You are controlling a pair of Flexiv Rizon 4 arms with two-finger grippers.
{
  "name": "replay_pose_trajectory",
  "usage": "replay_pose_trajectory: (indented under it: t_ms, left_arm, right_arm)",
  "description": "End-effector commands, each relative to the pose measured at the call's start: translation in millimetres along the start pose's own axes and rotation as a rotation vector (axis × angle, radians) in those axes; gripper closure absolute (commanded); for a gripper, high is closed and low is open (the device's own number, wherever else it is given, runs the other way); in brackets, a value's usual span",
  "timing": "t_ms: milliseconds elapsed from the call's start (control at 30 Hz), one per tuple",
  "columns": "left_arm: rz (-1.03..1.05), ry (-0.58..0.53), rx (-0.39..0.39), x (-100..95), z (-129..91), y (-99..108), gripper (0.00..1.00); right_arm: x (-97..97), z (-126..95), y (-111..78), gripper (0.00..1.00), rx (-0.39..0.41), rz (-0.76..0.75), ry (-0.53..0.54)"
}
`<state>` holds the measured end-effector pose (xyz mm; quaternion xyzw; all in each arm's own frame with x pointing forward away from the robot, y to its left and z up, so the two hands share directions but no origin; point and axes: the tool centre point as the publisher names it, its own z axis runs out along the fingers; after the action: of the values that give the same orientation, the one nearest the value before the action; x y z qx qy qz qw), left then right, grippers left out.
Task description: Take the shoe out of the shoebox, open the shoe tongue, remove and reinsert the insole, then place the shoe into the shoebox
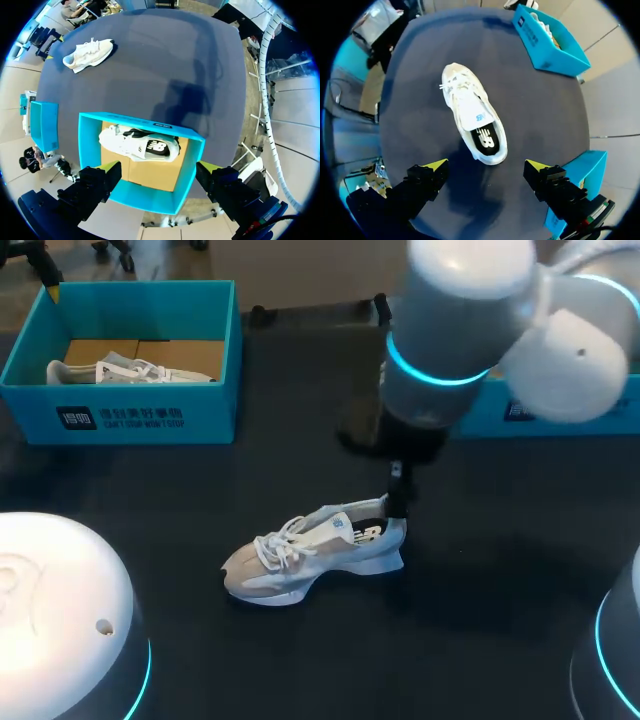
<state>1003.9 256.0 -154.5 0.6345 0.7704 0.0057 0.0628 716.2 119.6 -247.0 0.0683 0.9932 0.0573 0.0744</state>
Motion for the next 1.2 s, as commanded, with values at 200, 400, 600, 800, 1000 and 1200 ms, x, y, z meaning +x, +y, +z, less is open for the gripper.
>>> replay_pose_trajectory:
  t_ms: [200,400,600,800,1000,1200]
  left_arm:
    - [0.0,0.004,-0.001,0.2,0,-1,0.0]
    - [0.0,0.004,-0.001,0.2,0,-1,0.0]
    - [0.0,0.004,-0.001,0.2,0,-1,0.0]
    - [0.0,0.004,-0.001,0.2,0,-1,0.0]
    - [0.0,0.004,-0.001,0.2,0,-1,0.0]
    - [0.0,0.004,-0.001,0.2,0,-1,0.0]
  right_arm:
    - [2.6,-3,-26.6,0.0,-0.484,-0.068,-0.02]
    - [2.6,-3,-26.6,0.0,-0.484,-0.068,-0.02]
    - [2.6,-3,-26.6,0.0,-0.484,-0.068,-0.02]
    - [2.3,4,-40.4,0.0,-0.578,-0.172,0.075]
    - [1.9,15,-48.9,0.0,-0.63,-0.196,0.101]
    - [-1.8,29,-53.9,0.0,-0.669,-0.192,0.081]
